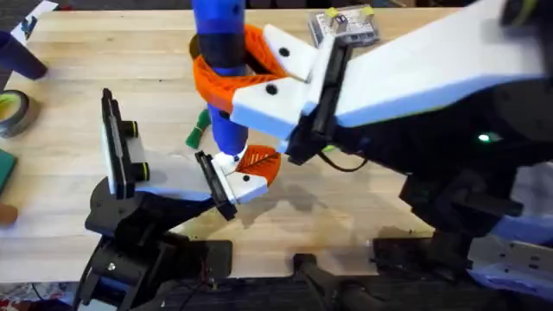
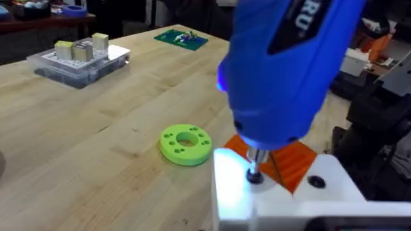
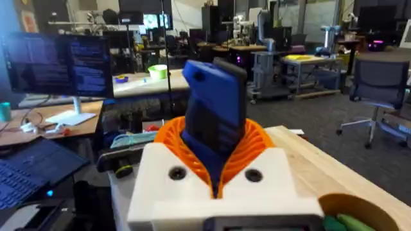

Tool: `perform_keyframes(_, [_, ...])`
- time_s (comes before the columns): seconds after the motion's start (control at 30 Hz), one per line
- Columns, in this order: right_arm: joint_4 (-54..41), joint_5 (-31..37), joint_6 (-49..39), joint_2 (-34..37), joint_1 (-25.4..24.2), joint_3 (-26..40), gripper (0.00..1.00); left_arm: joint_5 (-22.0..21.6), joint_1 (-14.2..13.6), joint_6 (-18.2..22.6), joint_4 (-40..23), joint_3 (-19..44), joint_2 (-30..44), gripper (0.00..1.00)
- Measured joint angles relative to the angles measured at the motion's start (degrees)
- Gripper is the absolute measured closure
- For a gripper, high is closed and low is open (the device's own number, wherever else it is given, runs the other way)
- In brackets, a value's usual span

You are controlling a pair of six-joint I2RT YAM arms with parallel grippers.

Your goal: Pick up the gripper from the table and insert it into the empty holder that is missing its gripper. Then pick up a screw, insert it into the mounting hole, and use the screwdriver to tighten it. Finally, clean up the table by picking up the vegetable and placing it into the bucket.

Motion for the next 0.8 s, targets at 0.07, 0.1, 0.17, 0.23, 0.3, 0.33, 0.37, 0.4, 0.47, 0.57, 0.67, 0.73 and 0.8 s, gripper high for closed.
perform_keyframes(0.07, [-0.1,0.0,0.0,0.7,0.0,0.0,0.975,0.0,0.0,0.0,0.0,0.0,0.0,0.990])
perform_keyframes(0.1, [-0.2,0.0,0.0,0.9,0.0,0.0,0.975,0.0,0.0,0.0,0.0,0.0,0.0,0.990])
perform_keyframes(0.17, [-0.3,0.0,0.0,1.0,0.0,0.0,0.975,0.0,0.0,0.0,0.0,0.0,0.0,0.990])
perform_keyframes(0.23, [-0.3,0.0,0.0,1.0,0.0,0.0,0.975,0.0,0.0,0.0,0.0,0.0,0.0,0.990])
perform_keyframes(0.3, [-0.5,0.0,0.0,1.0,0.0,0.0,0.975,0.0,0.0,0.0,0.0,0.0,0.0,0.990])
perform_keyframes(0.33, [-0.6,0.0,-0.1,1.0,0.0,0.0,0.975,0.0,0.0,0.0,0.0,0.0,0.0,0.990])
perform_keyframes(0.37, [-0.6,0.0,-0.1,1.0,0.0,0.0,0.975,0.0,0.0,0.0,0.0,0.0,0.0,0.990])
perform_keyframes(0.4, [-0.6,0.0,-0.1,1.0,0.0,0.0,0.975,0.0,0.0,0.0,0.0,0.0,0.0,0.990])
perform_keyframes(0.47, [-0.6,0.0,-0.2,1.0,0.0,0.0,0.975,0.0,0.0,0.0,0.0,0.0,0.0,0.990])
perform_keyframes(0.57, [-0.6,0.0,-0.2,1.0,0.0,0.0,0.975,0.0,0.0,0.0,0.0,0.0,0.0,0.990])
perform_keyframes(0.67, [-0.6,0.0,-0.2,1.0,0.0,0.0,0.975,0.0,0.0,0.0,0.0,0.0,0.0,0.990])
perform_keyframes(0.73, [-0.6,0.0,-0.3,1.0,0.0,0.0,0.975,0.0,0.0,0.0,0.0,0.0,0.0,0.990])
perform_keyframes(0.8, [-0.7,0.0,-0.4,1.0,0.0,0.0,0.975,0.0,0.0,0.0,0.0,0.0,0.0,0.990])
